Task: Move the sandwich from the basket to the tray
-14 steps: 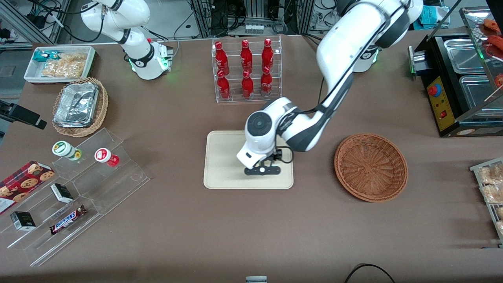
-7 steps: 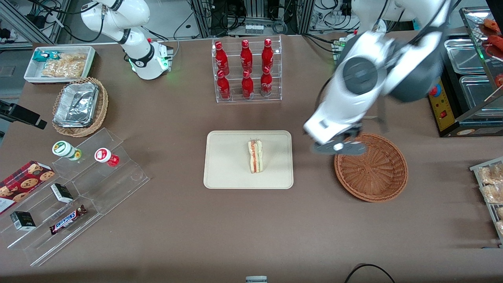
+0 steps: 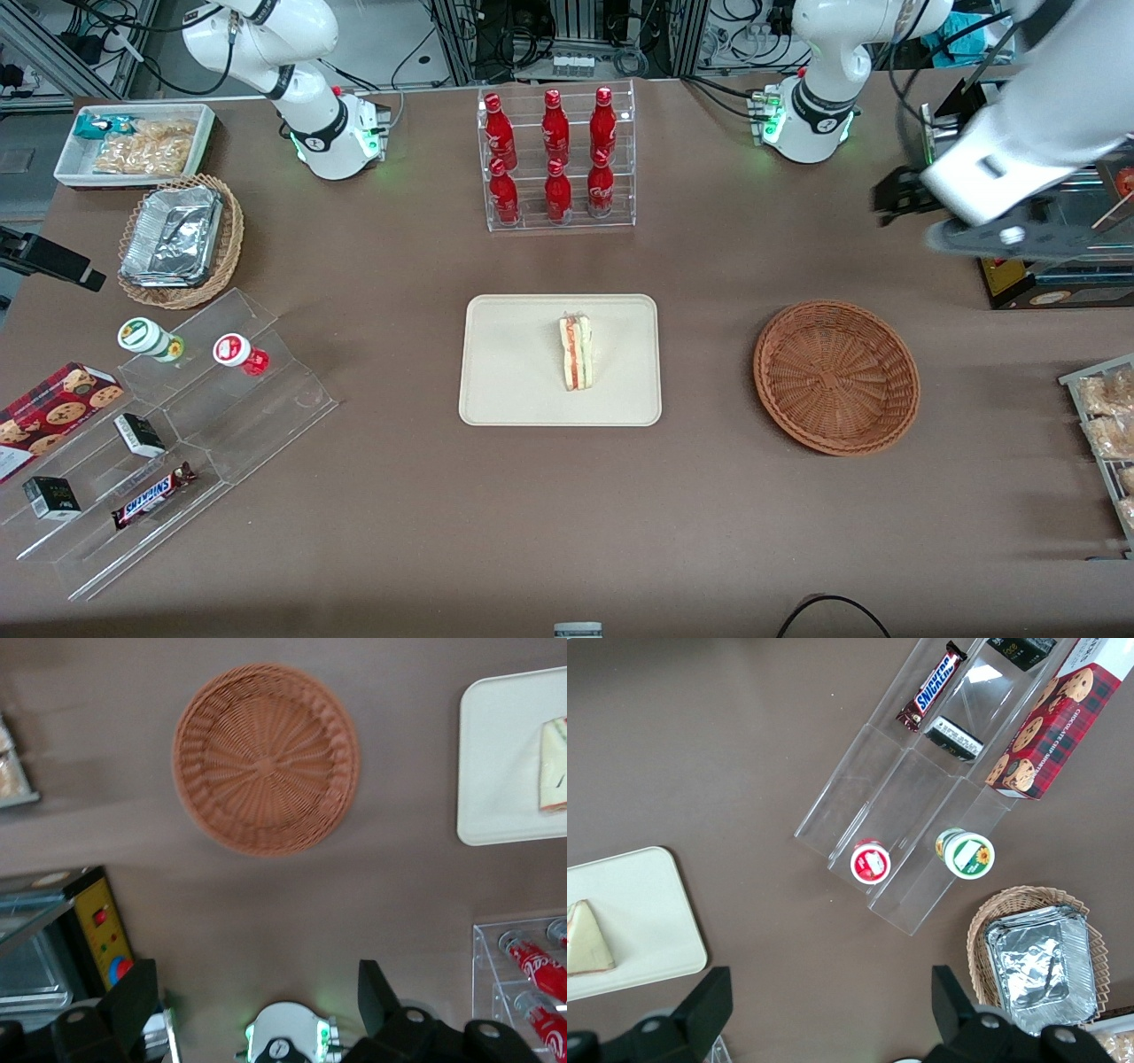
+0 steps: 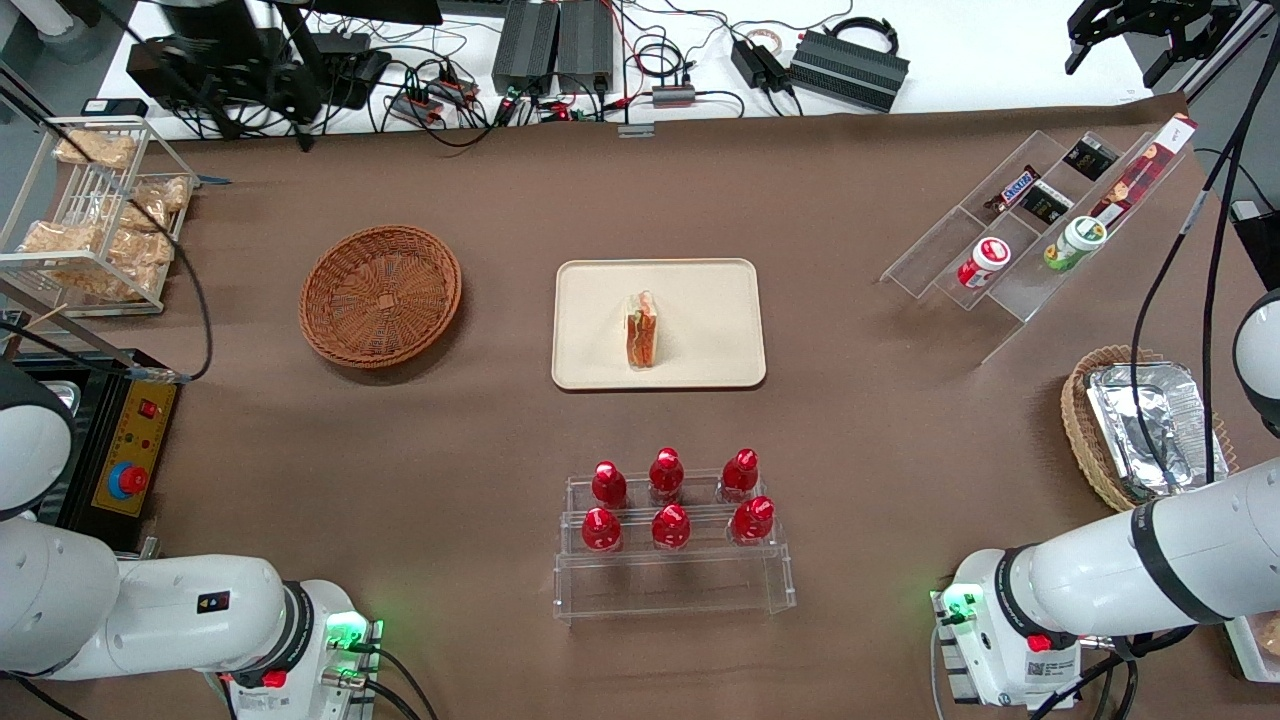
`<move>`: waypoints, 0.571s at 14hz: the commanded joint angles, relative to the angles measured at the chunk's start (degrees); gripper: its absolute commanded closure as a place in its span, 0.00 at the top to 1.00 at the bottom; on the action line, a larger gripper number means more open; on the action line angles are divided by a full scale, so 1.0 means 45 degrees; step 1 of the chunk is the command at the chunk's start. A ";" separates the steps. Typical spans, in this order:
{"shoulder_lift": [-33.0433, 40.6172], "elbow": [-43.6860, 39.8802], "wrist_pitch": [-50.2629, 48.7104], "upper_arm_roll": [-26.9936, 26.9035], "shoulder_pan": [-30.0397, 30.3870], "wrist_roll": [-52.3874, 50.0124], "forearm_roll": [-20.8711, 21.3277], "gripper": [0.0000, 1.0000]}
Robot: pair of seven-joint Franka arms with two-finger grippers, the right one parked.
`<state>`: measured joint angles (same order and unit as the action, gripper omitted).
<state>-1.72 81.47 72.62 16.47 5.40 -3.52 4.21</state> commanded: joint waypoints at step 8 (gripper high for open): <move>0.0520 0.0724 -0.0180 0.0130 0.0109 -0.0213 -0.0212 1.00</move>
<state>-0.97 82.87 71.32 17.21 5.77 -3.86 3.77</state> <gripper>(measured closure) 0.000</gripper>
